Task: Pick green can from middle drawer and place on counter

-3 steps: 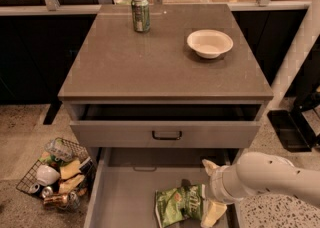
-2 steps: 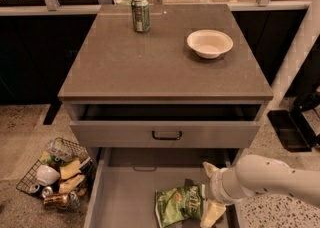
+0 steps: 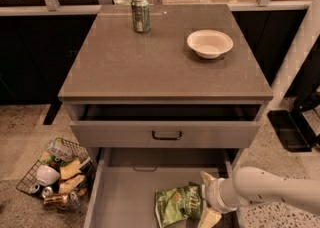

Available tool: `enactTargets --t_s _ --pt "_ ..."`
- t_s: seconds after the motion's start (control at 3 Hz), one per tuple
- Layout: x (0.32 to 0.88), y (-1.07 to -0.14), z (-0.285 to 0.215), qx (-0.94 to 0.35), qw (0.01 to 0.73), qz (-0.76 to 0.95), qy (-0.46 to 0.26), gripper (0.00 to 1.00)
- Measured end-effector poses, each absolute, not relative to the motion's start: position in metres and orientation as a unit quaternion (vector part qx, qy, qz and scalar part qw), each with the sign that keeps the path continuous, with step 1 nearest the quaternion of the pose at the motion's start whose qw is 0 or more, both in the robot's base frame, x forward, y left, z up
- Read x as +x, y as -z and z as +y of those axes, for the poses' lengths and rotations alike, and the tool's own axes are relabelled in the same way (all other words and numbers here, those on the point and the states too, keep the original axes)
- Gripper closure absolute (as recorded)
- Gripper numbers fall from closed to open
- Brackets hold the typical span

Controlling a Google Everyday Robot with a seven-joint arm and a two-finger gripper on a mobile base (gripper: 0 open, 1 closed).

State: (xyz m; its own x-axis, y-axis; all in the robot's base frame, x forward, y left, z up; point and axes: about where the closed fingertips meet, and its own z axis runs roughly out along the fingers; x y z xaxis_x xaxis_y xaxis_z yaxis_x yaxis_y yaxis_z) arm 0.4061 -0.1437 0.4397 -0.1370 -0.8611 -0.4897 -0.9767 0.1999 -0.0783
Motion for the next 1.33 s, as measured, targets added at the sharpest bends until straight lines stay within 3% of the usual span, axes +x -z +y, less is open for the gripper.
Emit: enactTargets --t_s 1.33 --pt "0.420 -0.374 -0.094 -0.612 0.198 0.751 -0.150 0.00"
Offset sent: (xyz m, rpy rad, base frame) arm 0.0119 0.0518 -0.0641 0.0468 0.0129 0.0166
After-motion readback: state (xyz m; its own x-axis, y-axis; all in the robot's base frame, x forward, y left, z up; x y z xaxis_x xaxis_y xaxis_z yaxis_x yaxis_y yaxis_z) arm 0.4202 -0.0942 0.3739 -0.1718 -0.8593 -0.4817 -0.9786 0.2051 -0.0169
